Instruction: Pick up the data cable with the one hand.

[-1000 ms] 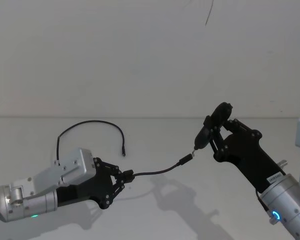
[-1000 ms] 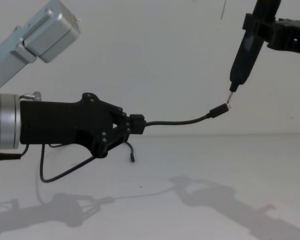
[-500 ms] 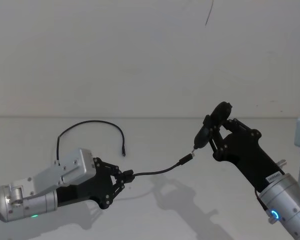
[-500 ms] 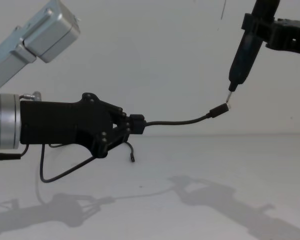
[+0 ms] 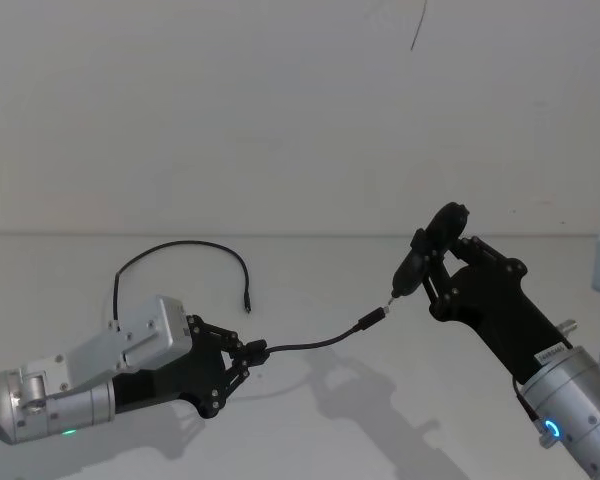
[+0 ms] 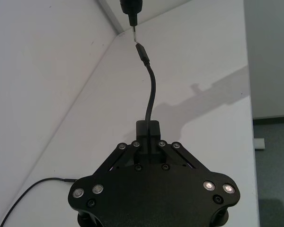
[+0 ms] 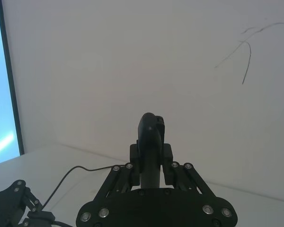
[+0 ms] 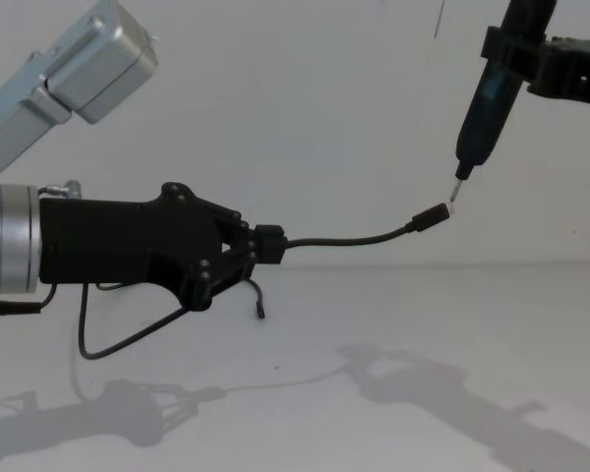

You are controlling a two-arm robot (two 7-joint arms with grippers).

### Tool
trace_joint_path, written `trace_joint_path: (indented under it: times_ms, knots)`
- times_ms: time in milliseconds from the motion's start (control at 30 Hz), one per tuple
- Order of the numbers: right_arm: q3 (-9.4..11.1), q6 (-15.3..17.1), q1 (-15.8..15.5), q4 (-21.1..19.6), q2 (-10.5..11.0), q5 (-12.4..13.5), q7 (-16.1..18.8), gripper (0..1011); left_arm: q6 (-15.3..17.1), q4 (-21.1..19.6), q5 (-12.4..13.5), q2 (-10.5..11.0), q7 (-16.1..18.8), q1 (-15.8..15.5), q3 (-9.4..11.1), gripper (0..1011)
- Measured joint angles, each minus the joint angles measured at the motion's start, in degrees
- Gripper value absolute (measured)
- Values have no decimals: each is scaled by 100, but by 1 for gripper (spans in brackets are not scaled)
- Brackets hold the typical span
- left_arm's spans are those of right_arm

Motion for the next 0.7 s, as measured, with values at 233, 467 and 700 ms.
trace_joint_path:
  times_ms: [233, 467, 700]
  knots:
    - [21, 28, -21, -15, 1, 5, -6, 263, 0, 0, 0, 0, 0, 0, 0, 34]
    - [30, 42, -33, -18, 19, 43, -3, 263, 0, 0, 0, 0, 0, 0, 0, 34]
    - [31, 45, -34, -18, 46, 90, 19, 263, 0, 0, 0, 0, 0, 0, 0, 34]
